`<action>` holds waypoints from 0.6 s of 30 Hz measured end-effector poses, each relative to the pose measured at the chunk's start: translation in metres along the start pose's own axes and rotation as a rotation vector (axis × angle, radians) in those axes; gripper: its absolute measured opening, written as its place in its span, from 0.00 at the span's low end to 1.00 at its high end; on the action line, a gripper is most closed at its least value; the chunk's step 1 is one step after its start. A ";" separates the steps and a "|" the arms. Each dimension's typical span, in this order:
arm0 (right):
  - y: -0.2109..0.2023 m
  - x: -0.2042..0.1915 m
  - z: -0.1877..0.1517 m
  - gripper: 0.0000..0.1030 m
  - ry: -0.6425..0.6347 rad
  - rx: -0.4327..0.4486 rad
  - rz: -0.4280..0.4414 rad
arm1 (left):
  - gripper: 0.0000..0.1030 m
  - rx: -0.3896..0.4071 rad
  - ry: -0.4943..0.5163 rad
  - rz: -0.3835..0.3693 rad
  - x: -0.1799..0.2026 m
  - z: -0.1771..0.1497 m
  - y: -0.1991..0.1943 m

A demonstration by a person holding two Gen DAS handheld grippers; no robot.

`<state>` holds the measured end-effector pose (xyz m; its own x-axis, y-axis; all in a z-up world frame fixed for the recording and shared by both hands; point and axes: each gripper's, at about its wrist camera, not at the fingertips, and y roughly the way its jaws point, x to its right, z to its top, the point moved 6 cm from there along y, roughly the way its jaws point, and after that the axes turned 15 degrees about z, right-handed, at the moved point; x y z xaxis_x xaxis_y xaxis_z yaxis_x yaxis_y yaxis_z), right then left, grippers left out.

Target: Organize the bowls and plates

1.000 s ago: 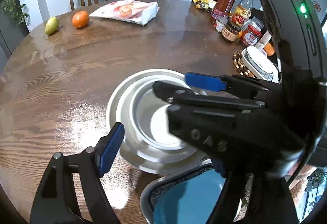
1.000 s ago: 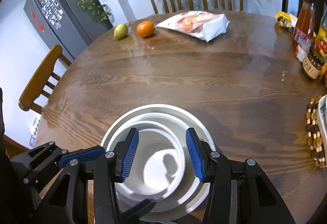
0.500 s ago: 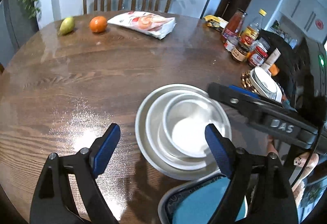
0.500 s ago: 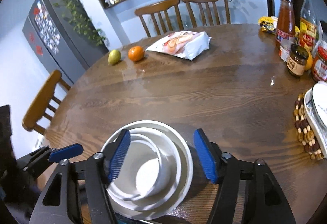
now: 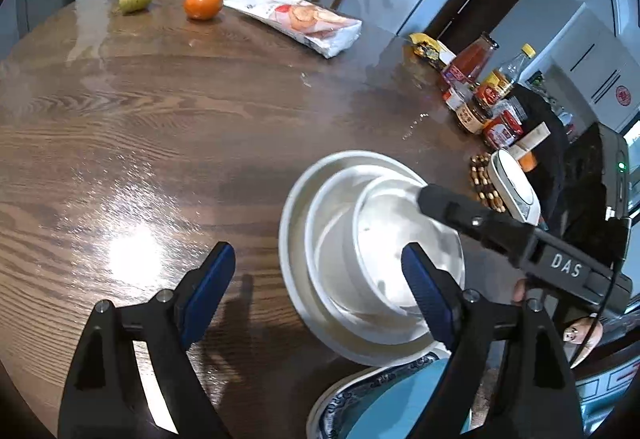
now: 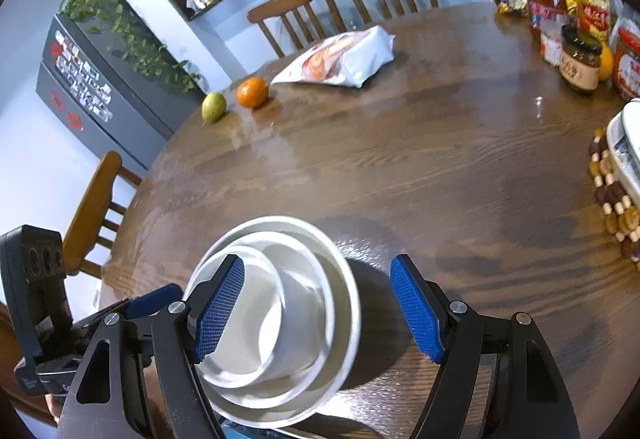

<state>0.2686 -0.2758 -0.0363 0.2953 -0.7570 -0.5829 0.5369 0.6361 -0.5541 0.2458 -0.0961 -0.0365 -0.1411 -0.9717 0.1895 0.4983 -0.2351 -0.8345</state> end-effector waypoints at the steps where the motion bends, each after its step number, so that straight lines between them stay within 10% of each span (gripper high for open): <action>1: 0.003 -0.001 -0.001 0.75 0.002 -0.010 0.006 | 0.82 -0.006 -0.004 -0.006 0.001 -0.001 0.002; 18: 0.024 0.011 -0.012 0.75 0.077 -0.079 0.014 | 0.82 -0.091 -0.034 -0.089 0.007 -0.011 0.025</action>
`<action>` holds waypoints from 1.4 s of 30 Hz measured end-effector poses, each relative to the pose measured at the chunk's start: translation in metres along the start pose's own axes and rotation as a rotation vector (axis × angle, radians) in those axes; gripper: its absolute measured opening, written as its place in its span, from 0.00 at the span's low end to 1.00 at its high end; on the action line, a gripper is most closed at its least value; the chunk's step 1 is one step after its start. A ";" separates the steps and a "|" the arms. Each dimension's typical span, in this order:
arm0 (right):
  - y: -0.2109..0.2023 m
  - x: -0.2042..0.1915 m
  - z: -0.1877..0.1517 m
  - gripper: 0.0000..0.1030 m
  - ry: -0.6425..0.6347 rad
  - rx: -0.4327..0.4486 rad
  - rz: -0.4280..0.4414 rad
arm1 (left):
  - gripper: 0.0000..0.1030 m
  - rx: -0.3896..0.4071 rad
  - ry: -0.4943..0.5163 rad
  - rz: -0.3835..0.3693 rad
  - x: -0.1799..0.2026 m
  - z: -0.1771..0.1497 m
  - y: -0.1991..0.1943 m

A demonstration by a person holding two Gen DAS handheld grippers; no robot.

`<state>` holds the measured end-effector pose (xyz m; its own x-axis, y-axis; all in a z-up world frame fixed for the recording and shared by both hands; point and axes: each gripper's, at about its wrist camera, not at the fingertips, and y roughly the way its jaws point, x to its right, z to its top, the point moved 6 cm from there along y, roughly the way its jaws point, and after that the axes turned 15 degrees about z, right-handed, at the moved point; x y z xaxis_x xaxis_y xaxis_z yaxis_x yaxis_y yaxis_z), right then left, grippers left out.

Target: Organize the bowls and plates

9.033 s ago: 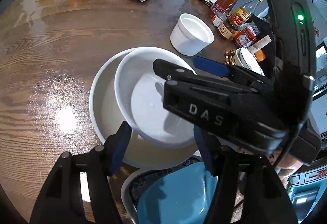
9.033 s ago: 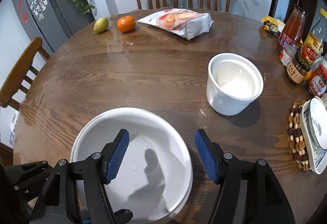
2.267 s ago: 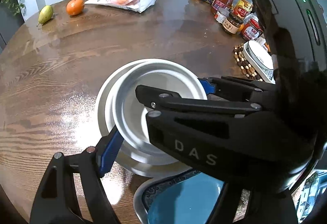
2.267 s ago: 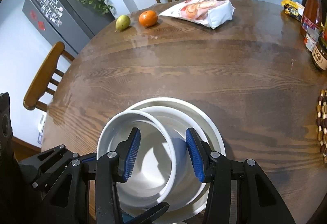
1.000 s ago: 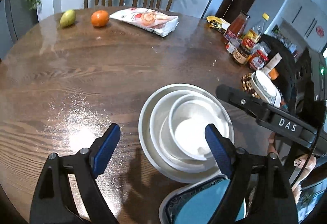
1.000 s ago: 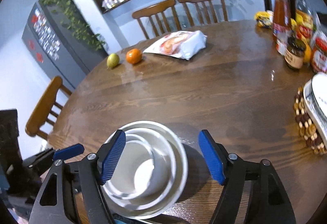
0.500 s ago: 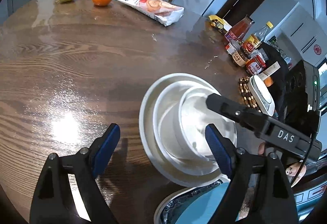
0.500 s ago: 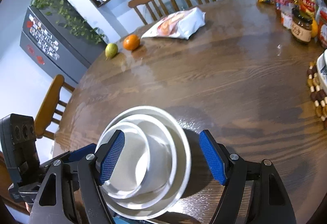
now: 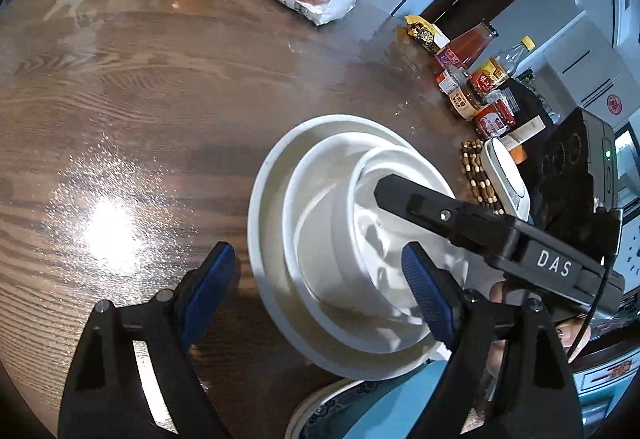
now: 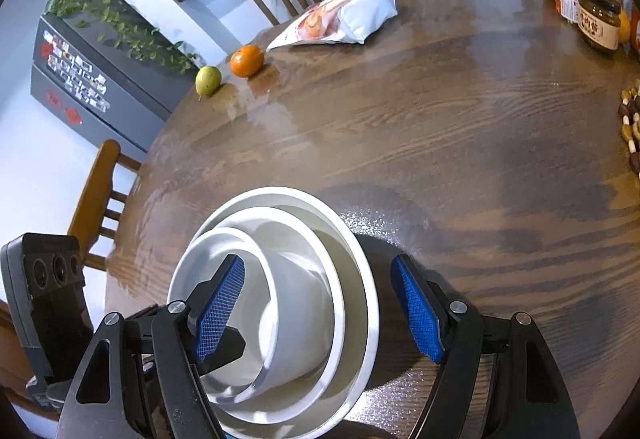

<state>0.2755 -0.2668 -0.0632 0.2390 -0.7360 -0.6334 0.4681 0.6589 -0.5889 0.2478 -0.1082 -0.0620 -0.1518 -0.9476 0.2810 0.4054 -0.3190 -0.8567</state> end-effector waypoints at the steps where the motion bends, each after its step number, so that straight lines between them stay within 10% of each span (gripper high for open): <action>1: 0.000 0.000 0.000 0.75 0.003 -0.002 -0.001 | 0.82 -0.014 -0.013 -0.013 -0.001 0.000 0.002; 12: 0.006 0.005 -0.005 0.74 0.041 -0.025 0.011 | 0.80 -0.030 -0.041 -0.051 0.004 -0.003 0.007; 16: 0.011 0.005 -0.007 0.62 0.051 -0.050 0.048 | 0.57 -0.053 -0.034 -0.074 0.009 -0.005 0.010; 19: 0.019 0.003 -0.011 0.50 0.041 -0.087 0.039 | 0.56 -0.044 -0.010 -0.042 0.011 -0.006 0.011; 42: -0.007 -0.030 -0.021 0.48 -0.003 -0.016 0.081 | 0.59 -0.049 -0.017 0.002 0.013 -0.022 -0.019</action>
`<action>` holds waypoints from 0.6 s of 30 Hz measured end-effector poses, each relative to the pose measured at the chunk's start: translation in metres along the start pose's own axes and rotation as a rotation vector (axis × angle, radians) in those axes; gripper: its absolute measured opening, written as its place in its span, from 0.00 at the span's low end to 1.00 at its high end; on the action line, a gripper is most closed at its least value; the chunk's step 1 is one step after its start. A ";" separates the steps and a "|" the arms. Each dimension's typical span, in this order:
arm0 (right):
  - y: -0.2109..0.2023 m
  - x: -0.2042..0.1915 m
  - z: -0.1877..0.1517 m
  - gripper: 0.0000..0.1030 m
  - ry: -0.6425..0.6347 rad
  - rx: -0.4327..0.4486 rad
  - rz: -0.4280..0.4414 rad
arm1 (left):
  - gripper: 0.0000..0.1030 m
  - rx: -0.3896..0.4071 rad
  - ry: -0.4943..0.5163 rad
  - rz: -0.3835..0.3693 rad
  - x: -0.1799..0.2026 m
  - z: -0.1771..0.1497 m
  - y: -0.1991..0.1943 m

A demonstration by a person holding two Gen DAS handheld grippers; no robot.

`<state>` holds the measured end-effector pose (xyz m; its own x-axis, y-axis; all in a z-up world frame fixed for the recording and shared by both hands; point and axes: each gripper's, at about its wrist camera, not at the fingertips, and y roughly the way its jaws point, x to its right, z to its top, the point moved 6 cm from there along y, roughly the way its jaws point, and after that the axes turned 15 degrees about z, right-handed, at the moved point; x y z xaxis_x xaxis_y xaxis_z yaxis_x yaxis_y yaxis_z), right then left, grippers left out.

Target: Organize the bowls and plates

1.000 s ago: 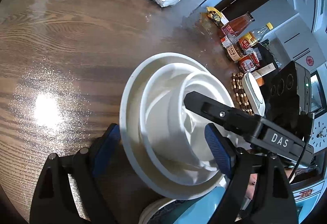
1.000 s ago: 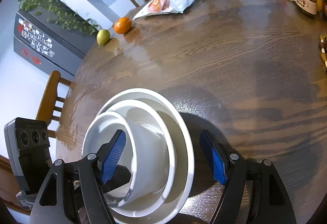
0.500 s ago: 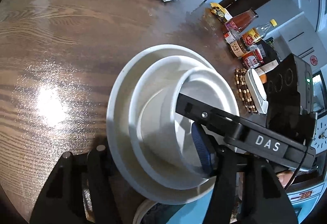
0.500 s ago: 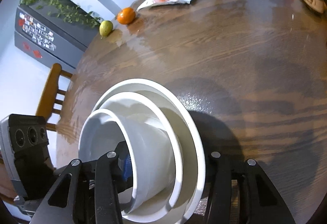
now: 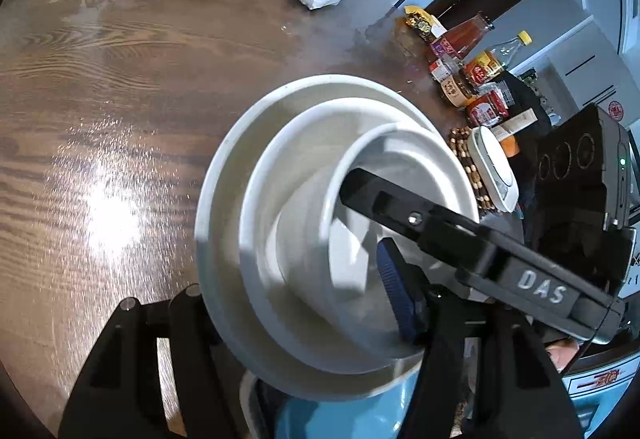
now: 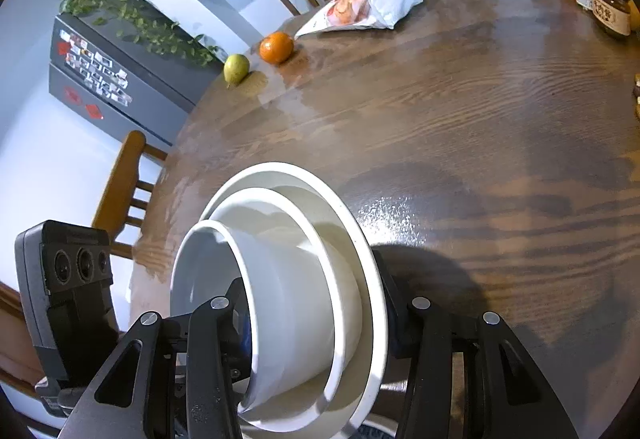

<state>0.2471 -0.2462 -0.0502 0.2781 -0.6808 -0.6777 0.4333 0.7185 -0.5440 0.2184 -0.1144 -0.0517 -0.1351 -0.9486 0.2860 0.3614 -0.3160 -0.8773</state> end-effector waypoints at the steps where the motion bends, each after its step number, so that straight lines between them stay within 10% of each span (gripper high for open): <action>1: -0.001 -0.002 -0.002 0.48 -0.008 0.000 -0.011 | 0.59 0.007 0.007 -0.001 0.001 -0.003 -0.003; 18: -0.033 -0.038 -0.044 0.48 -0.074 0.034 -0.044 | 0.59 0.026 0.041 -0.015 0.016 -0.055 -0.045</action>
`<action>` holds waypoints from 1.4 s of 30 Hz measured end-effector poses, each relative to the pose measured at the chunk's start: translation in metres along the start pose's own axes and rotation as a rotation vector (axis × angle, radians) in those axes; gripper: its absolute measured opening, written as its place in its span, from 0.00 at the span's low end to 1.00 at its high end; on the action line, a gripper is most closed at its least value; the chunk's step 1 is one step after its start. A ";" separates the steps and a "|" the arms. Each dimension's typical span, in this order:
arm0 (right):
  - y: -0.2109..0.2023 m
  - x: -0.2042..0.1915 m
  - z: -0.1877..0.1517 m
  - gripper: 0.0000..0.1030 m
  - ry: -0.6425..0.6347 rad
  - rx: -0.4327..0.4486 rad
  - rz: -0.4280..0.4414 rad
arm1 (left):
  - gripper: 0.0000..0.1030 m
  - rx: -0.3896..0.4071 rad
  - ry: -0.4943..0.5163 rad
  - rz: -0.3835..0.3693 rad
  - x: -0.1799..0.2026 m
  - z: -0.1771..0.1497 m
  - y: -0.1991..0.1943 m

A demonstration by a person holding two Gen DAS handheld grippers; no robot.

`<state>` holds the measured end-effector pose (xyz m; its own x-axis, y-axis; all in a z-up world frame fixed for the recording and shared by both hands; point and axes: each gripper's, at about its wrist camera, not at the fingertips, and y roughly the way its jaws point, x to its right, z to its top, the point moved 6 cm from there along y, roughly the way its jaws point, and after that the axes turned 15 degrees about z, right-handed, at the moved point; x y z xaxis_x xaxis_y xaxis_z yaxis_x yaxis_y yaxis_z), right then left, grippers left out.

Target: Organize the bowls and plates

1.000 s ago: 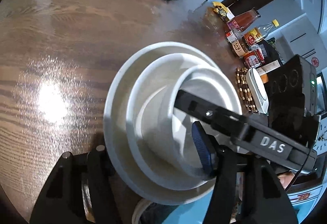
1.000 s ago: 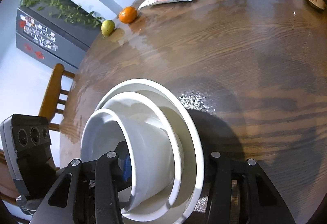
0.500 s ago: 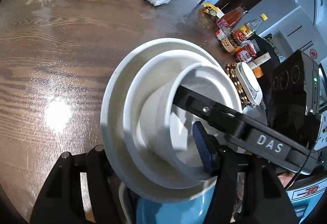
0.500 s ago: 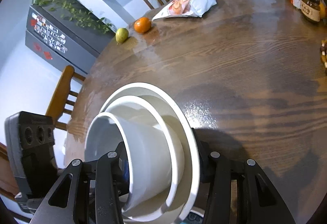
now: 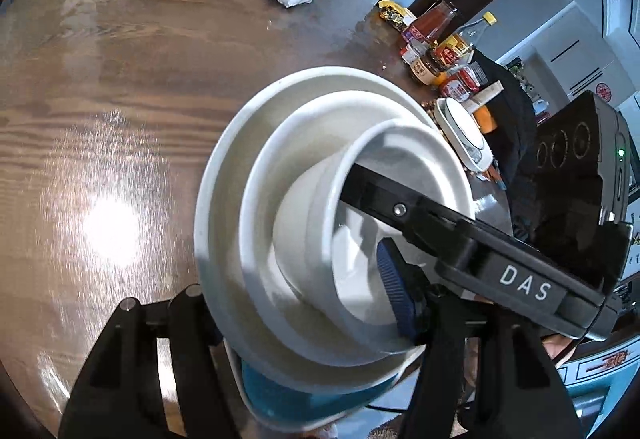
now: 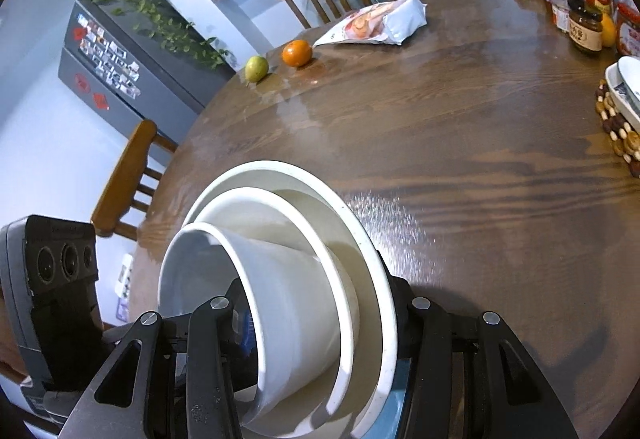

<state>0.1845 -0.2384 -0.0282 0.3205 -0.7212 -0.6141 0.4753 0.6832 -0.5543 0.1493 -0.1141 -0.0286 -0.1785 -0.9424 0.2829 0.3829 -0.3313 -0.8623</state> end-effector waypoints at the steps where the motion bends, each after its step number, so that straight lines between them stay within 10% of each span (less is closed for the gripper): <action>1: -0.001 -0.001 -0.002 0.48 0.000 0.002 -0.001 | 0.59 0.000 0.002 -0.001 0.000 -0.003 -0.002; 42: -0.003 0.001 -0.072 0.48 0.028 -0.073 -0.059 | 0.60 -0.134 0.040 0.026 0.011 -0.056 0.016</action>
<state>0.1245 -0.2333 -0.0673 0.2706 -0.7574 -0.5942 0.4312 0.6472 -0.6287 0.1031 -0.1271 -0.0631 -0.2072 -0.9470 0.2453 0.2636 -0.2955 -0.9182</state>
